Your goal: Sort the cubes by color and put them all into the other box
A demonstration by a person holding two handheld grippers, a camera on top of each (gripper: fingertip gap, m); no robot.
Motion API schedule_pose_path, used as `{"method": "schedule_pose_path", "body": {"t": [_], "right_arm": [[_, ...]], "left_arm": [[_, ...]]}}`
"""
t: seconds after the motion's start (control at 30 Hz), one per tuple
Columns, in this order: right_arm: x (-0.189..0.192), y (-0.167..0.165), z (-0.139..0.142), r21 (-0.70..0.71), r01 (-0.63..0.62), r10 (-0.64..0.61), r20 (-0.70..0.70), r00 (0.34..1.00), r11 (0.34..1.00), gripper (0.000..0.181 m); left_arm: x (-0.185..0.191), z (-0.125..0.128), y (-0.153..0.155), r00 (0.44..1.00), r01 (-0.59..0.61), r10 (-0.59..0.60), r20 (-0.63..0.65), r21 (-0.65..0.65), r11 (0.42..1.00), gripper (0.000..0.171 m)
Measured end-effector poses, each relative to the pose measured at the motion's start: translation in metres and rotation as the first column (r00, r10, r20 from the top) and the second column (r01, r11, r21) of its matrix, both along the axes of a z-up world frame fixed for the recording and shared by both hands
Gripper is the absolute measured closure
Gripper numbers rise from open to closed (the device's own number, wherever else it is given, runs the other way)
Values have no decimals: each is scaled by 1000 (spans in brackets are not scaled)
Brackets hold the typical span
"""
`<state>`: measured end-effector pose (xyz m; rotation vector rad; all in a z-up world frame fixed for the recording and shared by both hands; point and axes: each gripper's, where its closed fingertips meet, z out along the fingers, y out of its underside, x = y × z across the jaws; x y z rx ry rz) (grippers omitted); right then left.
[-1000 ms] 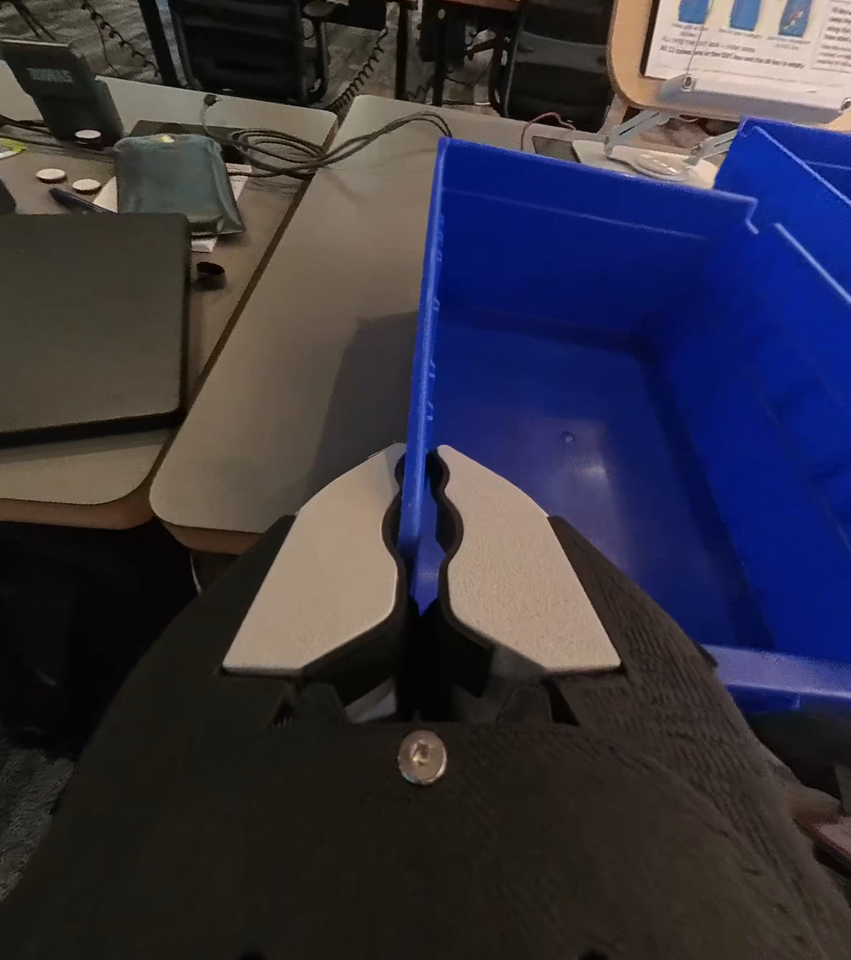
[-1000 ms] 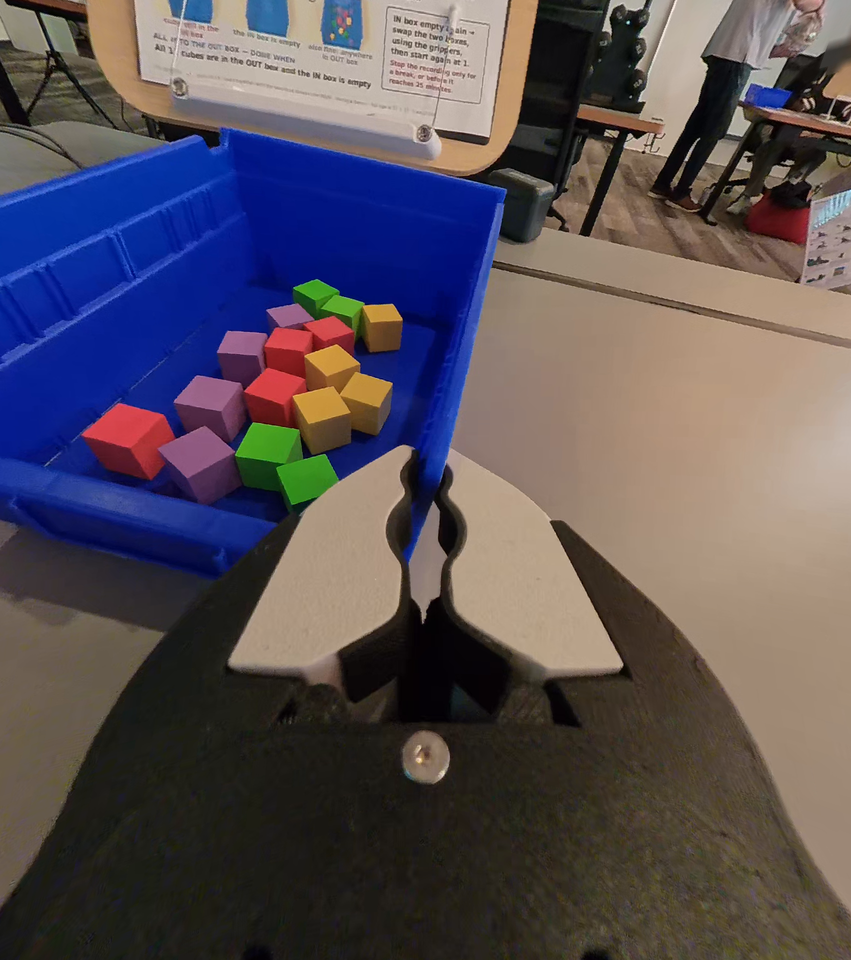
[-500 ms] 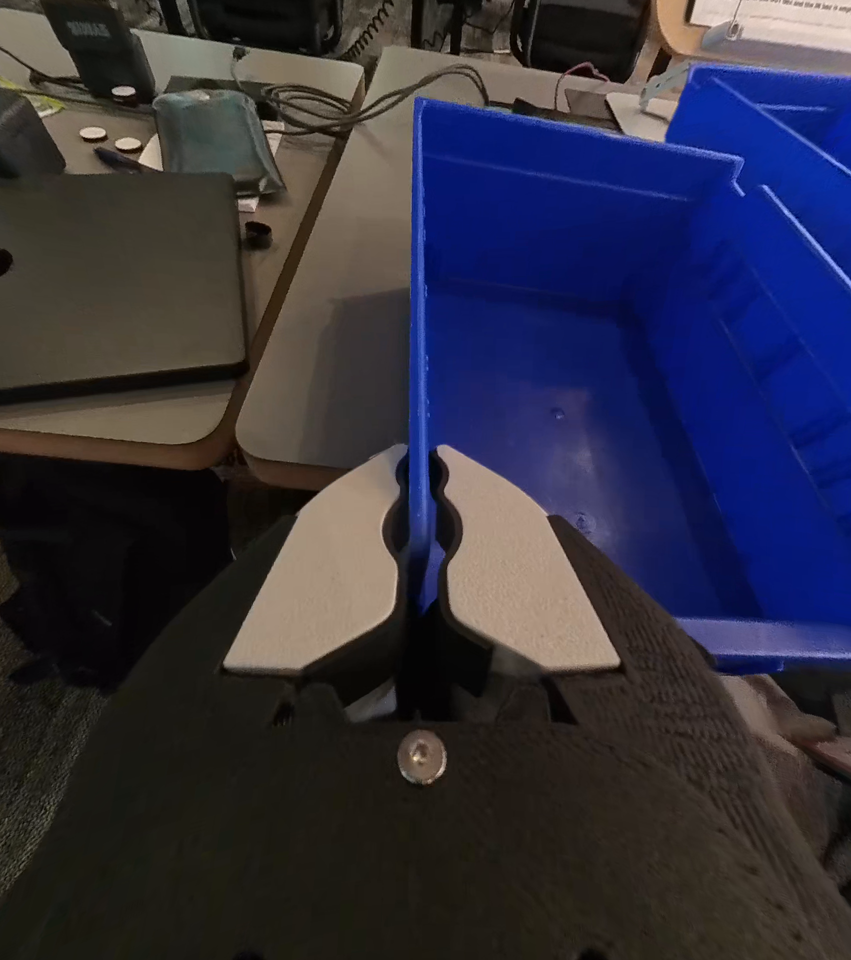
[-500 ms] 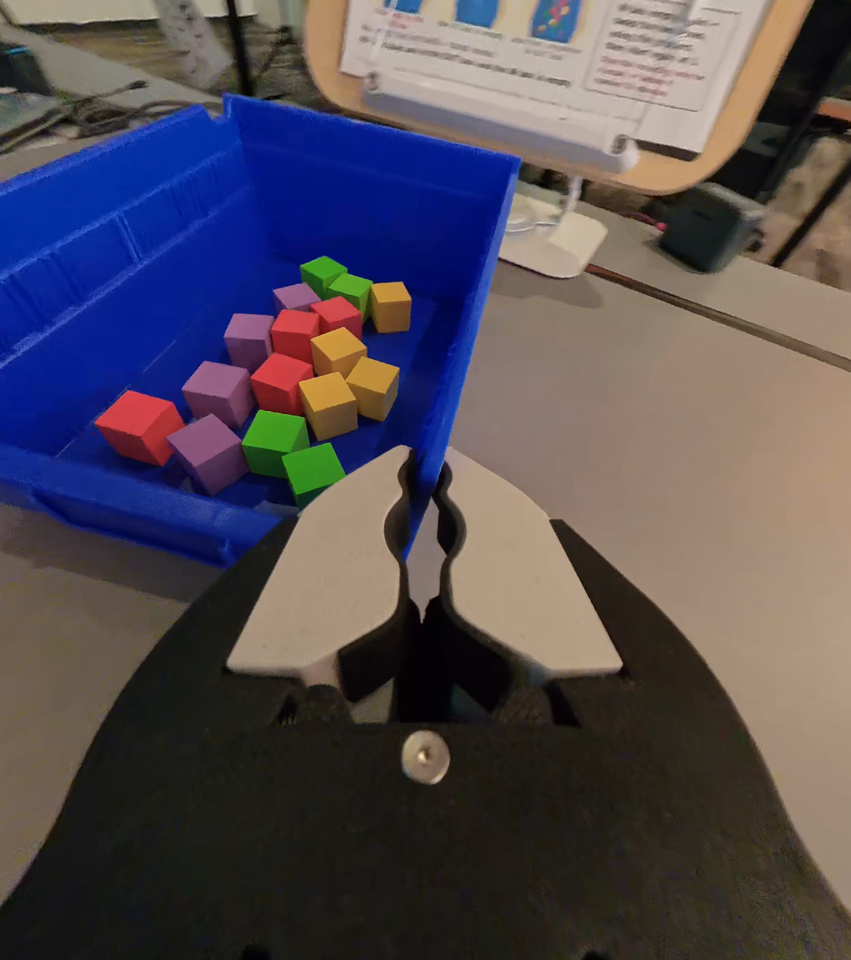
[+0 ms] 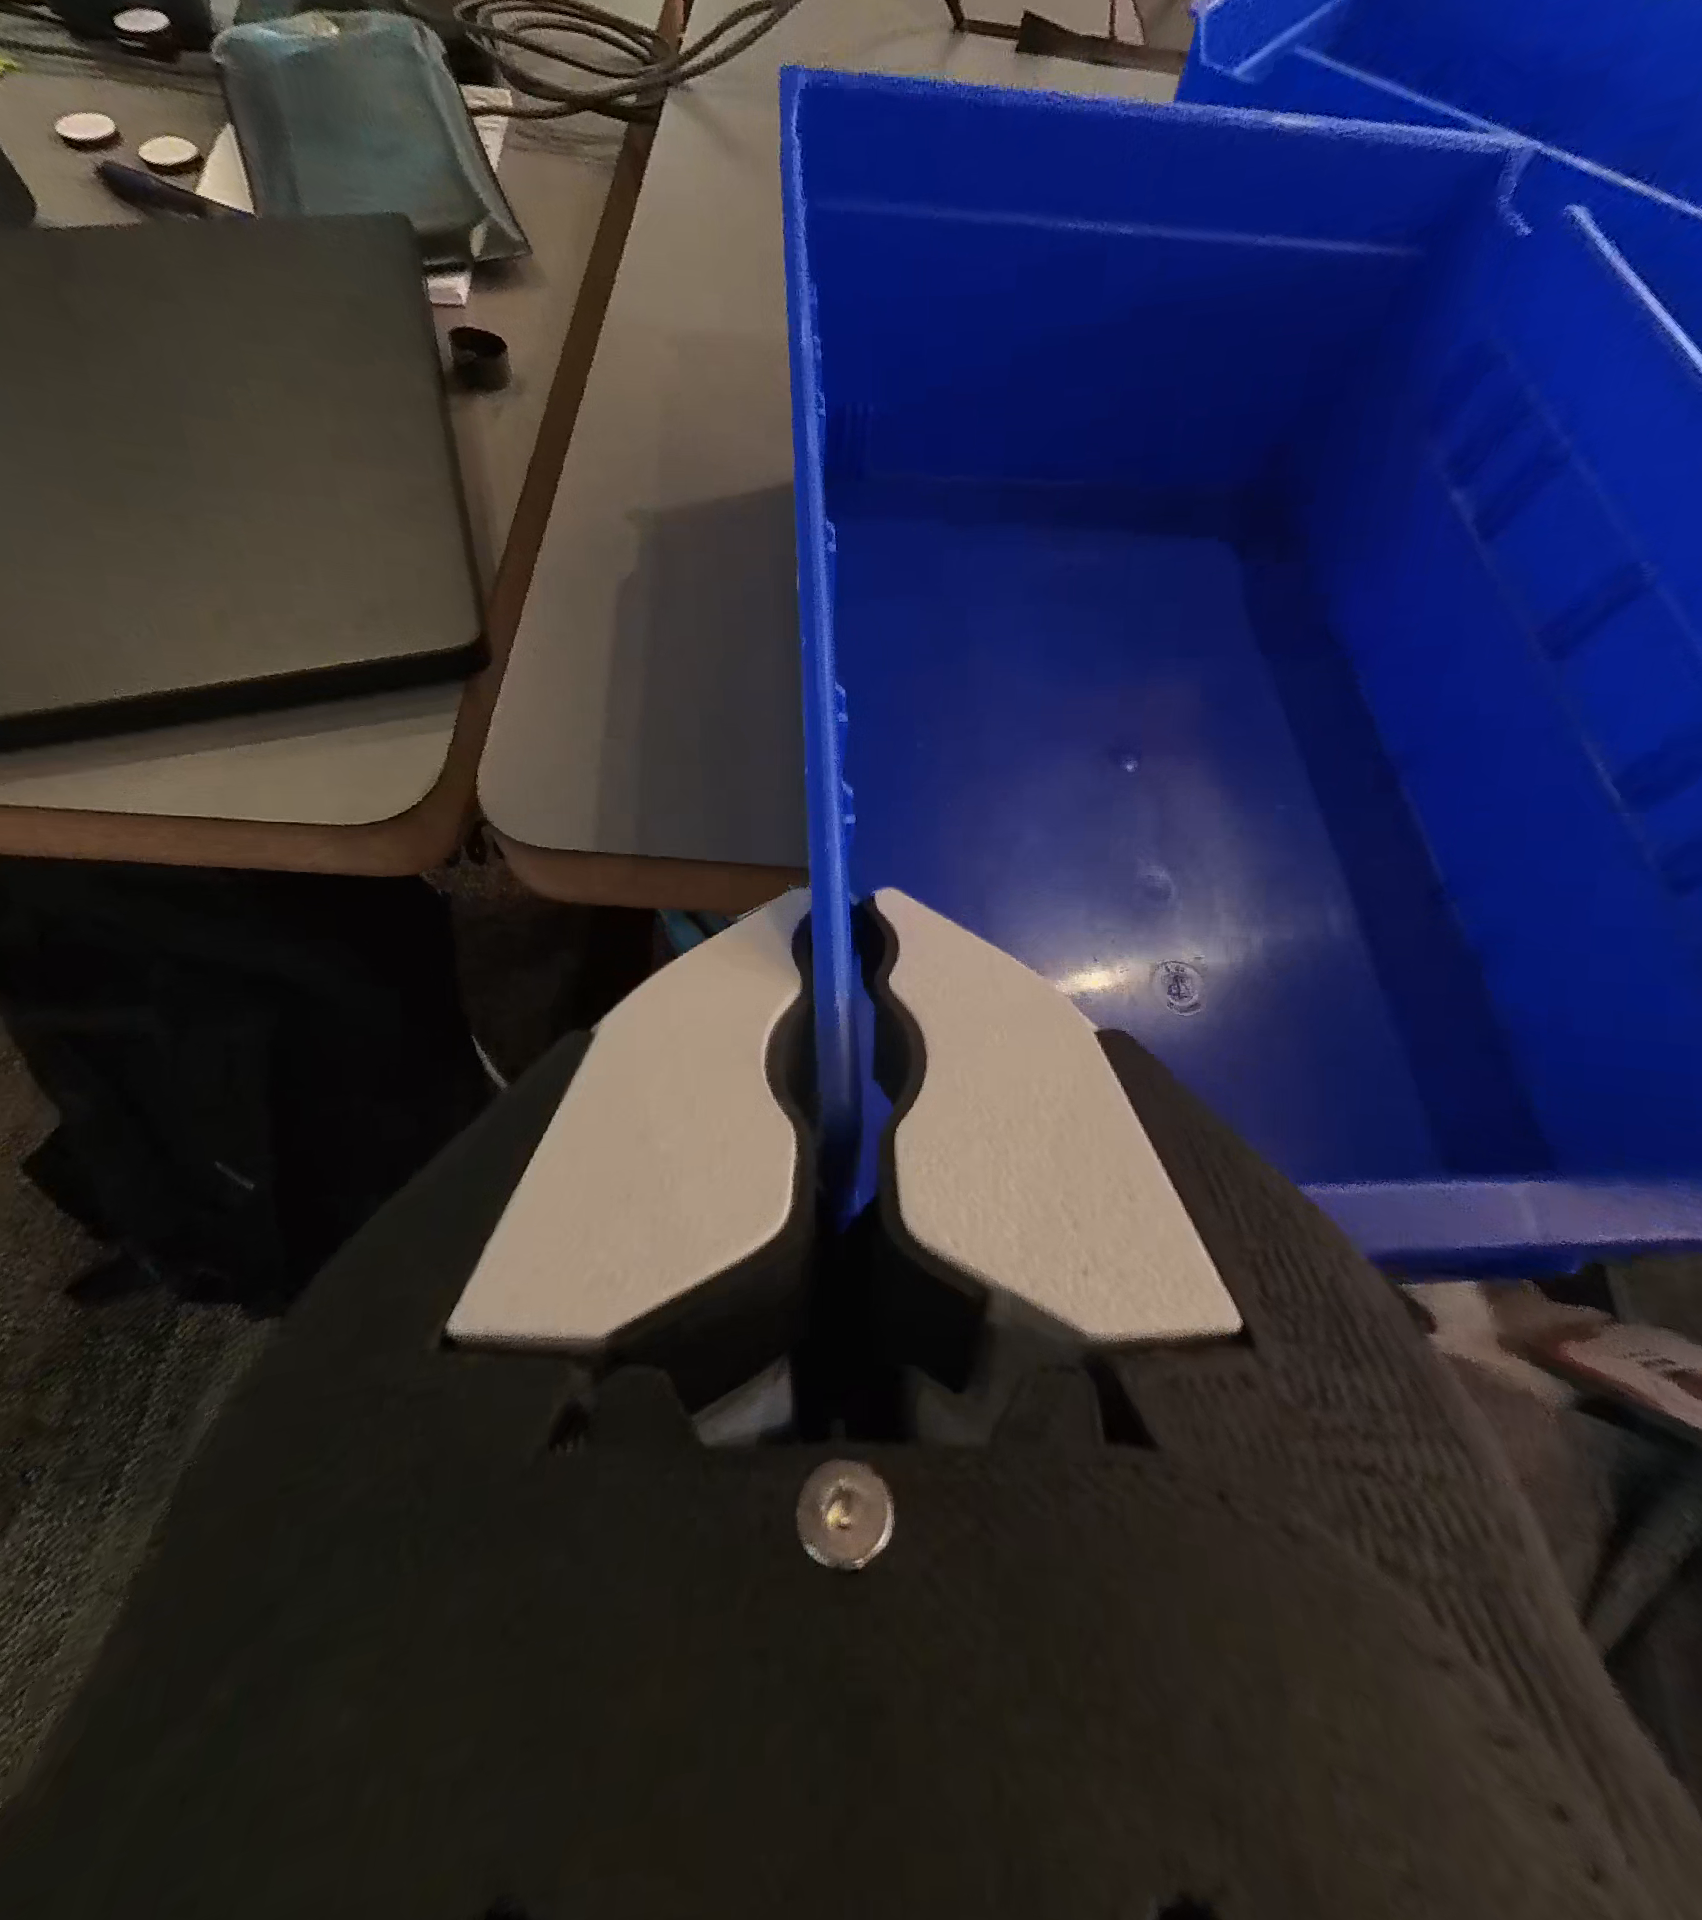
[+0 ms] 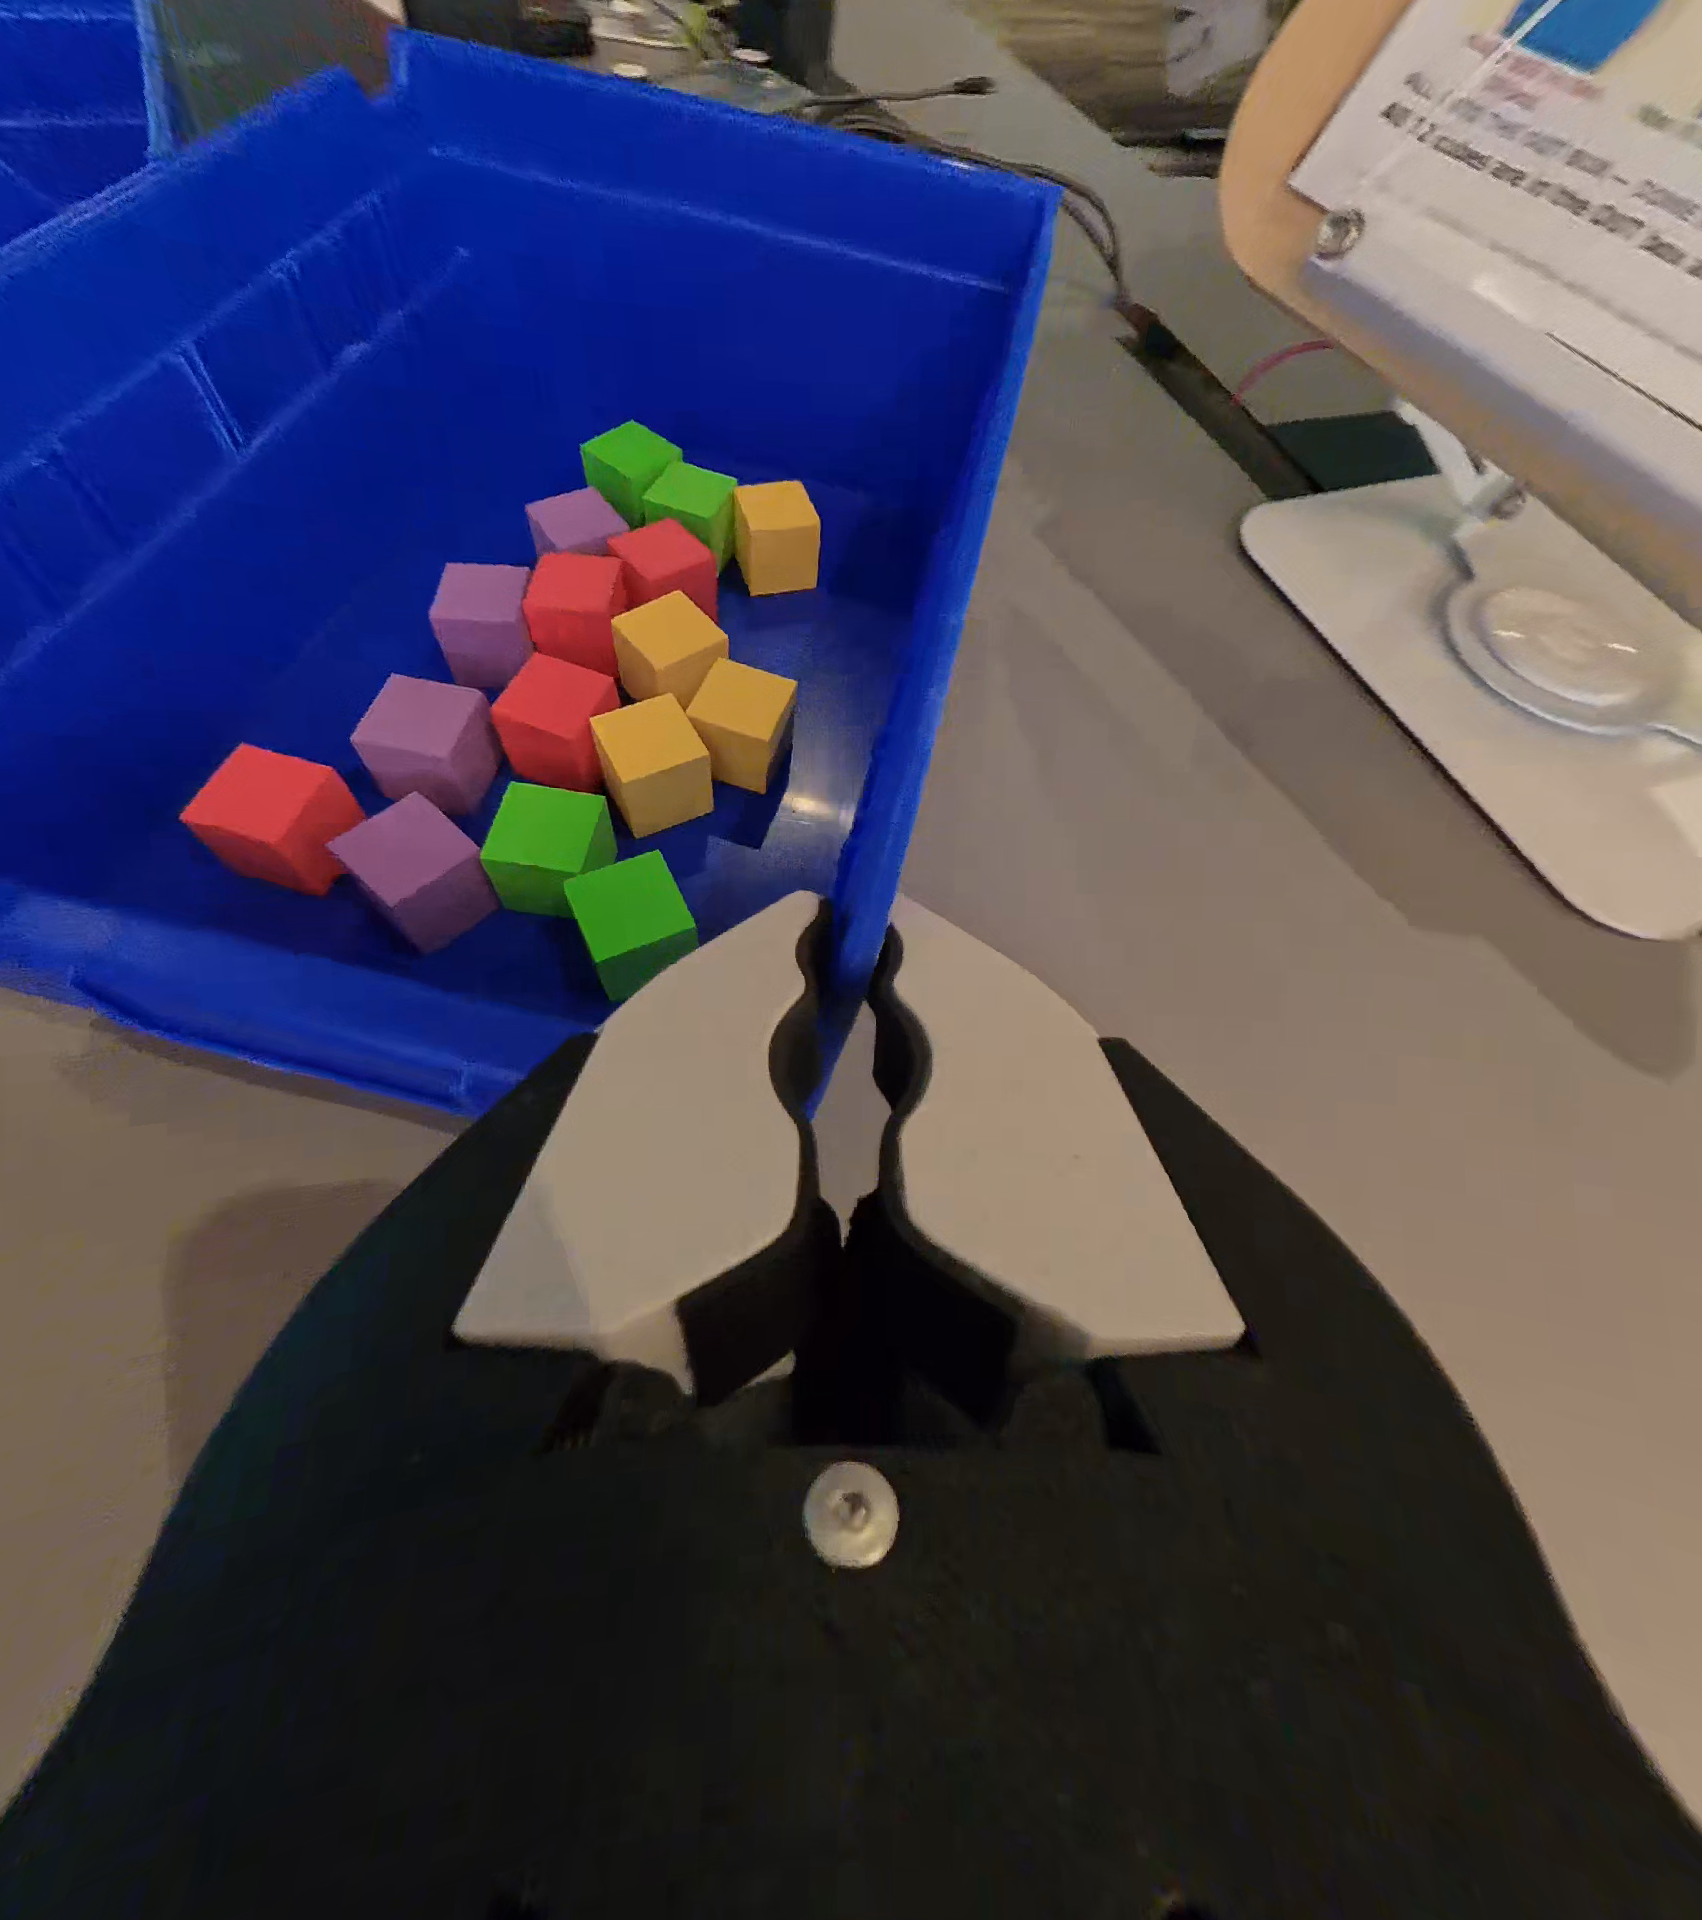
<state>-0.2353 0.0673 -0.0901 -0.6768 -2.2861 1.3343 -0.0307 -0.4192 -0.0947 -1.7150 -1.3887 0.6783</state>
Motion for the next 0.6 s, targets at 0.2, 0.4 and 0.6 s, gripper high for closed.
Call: {"method": "schedule_pose_path", "body": {"t": [0.2,0.4,0.6], "right_arm": [[-38,-7,0,-27,-157,158,40,987,987,177],[-79,-19,1,-53,-181,183,44,982,982,177],[-107,-50,1,-65,-167,169,42,985,984,177]], "left_arm": [[6,-2,-6,999,37,-37,10,22,999,166],[7,-2,-7,998,63,-63,22,18,998,166],[12,-2,-4,995,88,-89,36,10,996,166]]}}
